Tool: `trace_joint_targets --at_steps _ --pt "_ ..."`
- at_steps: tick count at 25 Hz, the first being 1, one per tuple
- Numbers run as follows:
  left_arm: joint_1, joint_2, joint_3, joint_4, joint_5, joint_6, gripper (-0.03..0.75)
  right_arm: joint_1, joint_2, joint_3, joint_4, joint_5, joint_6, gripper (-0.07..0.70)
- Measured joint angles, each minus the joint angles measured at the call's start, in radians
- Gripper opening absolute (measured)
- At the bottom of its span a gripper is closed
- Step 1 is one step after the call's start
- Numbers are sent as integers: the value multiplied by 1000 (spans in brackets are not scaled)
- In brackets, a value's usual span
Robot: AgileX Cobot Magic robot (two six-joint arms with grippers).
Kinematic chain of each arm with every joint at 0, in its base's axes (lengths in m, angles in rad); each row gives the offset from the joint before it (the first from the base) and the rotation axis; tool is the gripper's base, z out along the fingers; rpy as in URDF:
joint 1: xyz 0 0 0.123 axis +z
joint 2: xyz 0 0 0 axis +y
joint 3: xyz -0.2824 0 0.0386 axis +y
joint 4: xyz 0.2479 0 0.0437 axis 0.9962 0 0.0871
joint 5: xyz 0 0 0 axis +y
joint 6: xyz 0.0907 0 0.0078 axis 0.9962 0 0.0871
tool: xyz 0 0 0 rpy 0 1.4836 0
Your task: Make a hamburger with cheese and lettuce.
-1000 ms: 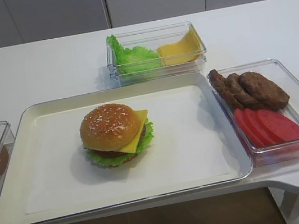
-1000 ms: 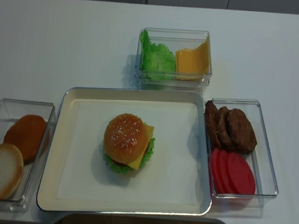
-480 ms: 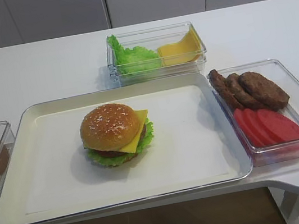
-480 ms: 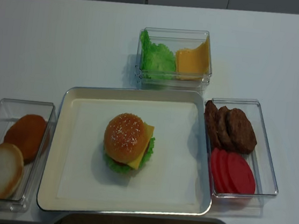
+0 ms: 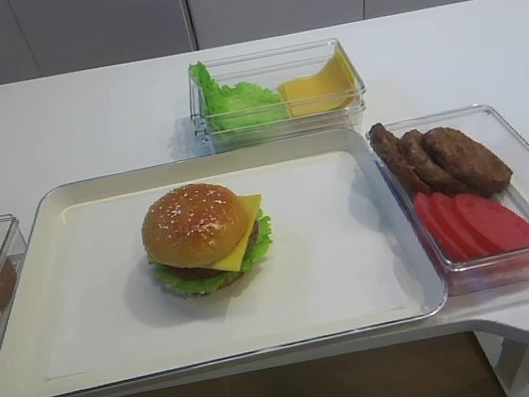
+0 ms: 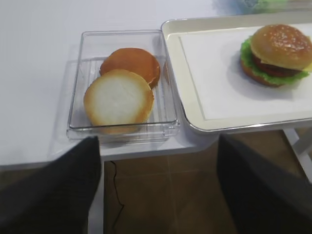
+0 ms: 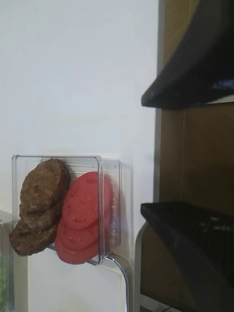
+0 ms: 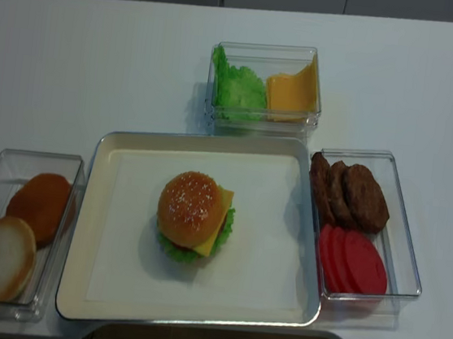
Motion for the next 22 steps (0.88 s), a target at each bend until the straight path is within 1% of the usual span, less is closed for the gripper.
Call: trace_joint_targets --at_steps 12,16,19,22 --pt "0 0 116 18 0 -9 547 0 0 0 0 0 0 449" --pt "0 0 120 44 -36 -33 547 0 0 0 0 0 0 450" --pt "0 0 133 77 -53 -44 547 0 0 0 0 0 0 450" --pt "0 0 147 76 -72 -42 547 0 0 0 0 0 0 450"
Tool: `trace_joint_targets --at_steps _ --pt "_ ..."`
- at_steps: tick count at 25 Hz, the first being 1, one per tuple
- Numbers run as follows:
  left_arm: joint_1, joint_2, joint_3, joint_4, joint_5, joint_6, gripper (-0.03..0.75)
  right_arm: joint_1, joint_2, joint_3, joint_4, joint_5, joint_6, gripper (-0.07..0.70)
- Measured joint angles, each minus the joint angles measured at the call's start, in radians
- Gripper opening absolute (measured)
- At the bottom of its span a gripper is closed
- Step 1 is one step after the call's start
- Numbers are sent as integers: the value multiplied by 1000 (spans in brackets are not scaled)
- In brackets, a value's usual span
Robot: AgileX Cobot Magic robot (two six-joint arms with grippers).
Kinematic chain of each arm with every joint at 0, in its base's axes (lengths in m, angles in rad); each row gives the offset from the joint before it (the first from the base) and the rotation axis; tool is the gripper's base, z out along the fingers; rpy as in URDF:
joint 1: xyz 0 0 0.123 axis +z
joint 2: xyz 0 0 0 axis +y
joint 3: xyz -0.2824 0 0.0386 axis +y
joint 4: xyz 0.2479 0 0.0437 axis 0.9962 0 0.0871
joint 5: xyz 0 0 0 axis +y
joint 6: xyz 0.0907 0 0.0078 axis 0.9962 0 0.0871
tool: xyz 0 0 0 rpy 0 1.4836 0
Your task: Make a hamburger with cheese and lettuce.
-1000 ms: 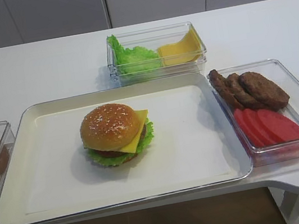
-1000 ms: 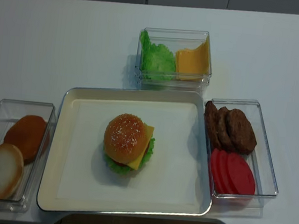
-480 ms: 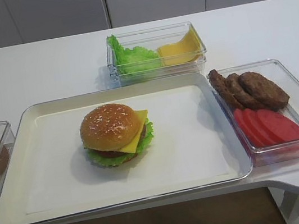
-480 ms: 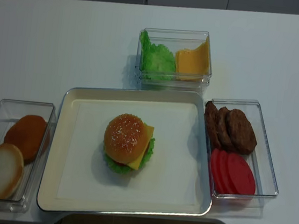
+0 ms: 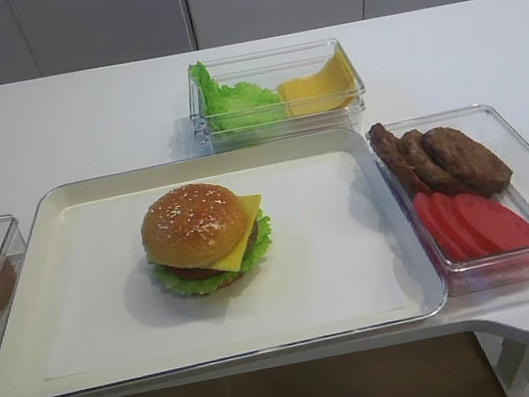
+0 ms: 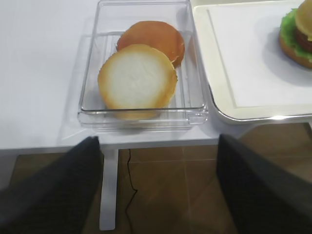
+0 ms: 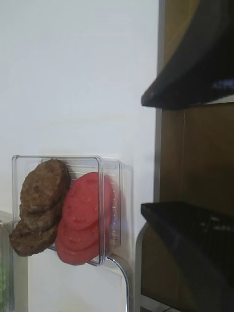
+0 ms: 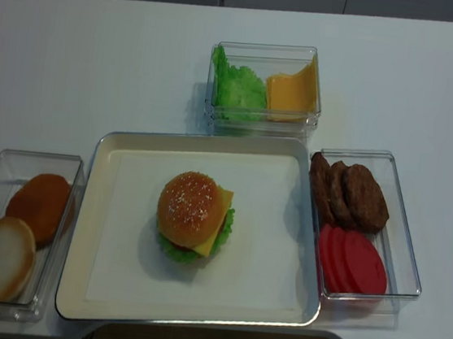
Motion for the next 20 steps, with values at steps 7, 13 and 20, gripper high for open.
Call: trace_joint_targets --at_steps 7,13,20 --pt "0 0 9 -15 -6 5 546 0 0 0 0 0 0 450" --pt "0 0 9 -15 -6 6 546 0 0 0 0 0 0 450" --pt "0 0 9 -15 -7 6 546 0 0 0 0 0 0 450"
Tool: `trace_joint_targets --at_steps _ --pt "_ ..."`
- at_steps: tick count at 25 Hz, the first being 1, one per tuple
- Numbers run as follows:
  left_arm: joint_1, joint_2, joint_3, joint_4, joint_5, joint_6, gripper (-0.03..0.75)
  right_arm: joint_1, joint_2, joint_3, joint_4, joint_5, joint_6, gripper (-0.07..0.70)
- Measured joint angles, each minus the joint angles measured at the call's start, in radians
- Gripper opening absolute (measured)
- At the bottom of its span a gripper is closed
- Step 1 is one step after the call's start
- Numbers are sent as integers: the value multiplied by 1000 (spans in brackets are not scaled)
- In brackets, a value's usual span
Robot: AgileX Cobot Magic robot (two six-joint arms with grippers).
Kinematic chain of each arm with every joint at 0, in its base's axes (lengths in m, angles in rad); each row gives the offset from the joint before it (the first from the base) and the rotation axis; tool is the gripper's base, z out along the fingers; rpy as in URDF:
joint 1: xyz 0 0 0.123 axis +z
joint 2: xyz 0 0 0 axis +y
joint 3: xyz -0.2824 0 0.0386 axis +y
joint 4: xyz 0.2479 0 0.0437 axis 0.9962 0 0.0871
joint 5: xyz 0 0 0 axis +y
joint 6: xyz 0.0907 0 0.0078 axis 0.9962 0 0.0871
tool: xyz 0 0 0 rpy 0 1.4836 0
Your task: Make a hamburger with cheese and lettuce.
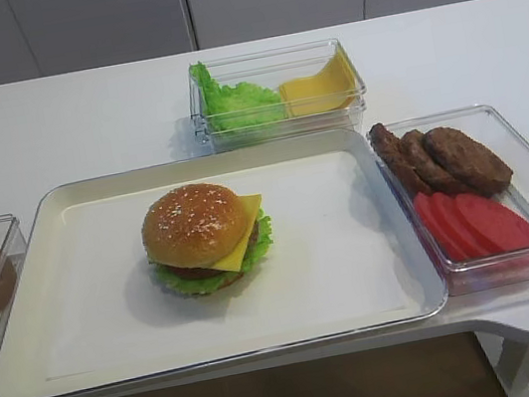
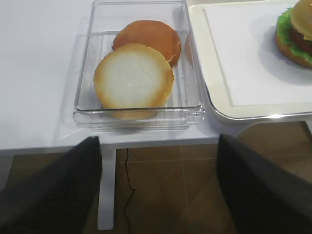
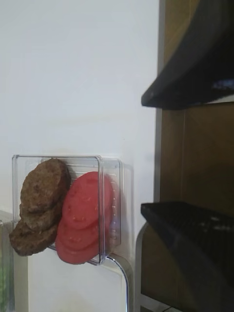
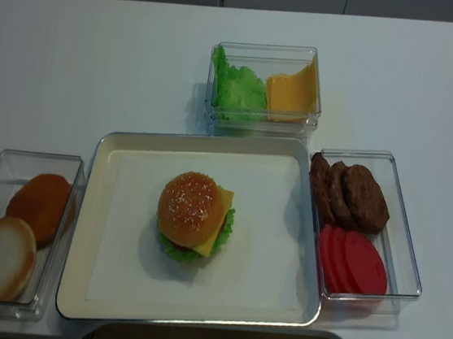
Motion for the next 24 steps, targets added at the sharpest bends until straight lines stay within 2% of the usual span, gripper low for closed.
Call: trace_joint_targets --at_steps 4,10,14,19,24 --pt "16 0 0 0 0 0 546 0 0 0 0 0 0 450" --pt "118 0 0 0 0 0 546 0 0 0 0 0 0 450" --pt "160 0 0 0 0 0 546 0 0 0 0 0 0 450" --pt "175 0 0 0 0 5 546 0 0 0 0 0 11 450" --pt "175 0 0 -25 -6 58 546 0 0 0 0 0 13 450"
